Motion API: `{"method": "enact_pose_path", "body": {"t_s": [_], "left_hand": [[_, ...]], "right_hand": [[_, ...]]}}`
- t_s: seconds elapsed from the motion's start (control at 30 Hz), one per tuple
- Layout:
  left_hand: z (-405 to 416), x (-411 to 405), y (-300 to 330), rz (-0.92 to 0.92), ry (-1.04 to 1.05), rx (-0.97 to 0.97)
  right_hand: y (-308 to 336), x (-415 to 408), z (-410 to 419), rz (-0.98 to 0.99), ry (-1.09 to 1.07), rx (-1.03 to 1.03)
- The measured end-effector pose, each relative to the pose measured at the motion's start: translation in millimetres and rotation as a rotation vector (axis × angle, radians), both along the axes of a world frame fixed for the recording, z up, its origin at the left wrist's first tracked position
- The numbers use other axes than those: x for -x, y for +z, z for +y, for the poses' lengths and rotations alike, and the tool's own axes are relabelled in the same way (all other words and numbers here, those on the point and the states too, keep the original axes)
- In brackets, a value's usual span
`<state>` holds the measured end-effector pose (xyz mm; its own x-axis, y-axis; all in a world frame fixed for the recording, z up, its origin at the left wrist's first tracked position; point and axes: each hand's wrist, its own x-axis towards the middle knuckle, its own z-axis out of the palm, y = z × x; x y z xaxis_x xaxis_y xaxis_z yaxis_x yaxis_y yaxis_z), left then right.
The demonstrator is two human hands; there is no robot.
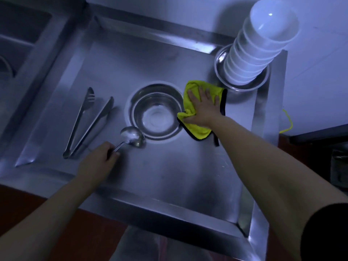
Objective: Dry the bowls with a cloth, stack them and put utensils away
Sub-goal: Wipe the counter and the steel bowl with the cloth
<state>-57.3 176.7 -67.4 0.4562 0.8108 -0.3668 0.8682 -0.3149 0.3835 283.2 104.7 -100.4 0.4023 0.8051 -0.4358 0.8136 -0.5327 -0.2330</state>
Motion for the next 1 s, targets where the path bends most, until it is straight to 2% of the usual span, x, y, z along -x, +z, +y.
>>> {"method": "enact_pose_path", "body": {"t_s": [0.1, 0.2, 0.43, 0.63, 0.9, 1.0], "left_hand": [[10.7, 17.5, -5.7, 0.019, -0.041, -0.027], [21.0, 34.1, -12.1, -0.002, -0.069, -0.07], [38.1, 50.9, -6.6, 0.01, -0.105, -0.157], [44.3, 64.1, 8.9, -0.055, -0.195, -0.14], [41.2, 79.3, 33.9, -0.035, -0.27, -0.086], [43.3, 82.8, 40.2, 0.015, -0.314, -0.068]], "right_hand": [[-3.0, 7.8, 31.0, -0.026, 0.069, -0.023], [-5.0, 11.1, 41.0, -0.046, 0.045, -0.029], [5.0, 51.4, -7.1, -0.034, -0.367, -0.079], [15.4, 132.2, -69.5, -0.032, -0.545, -0.032], [31.9, 255.4, -116.6, 0.069, -0.516, 0.119], [44.0, 248.8, -123.9, -0.028, -0.613, -0.062]]}}
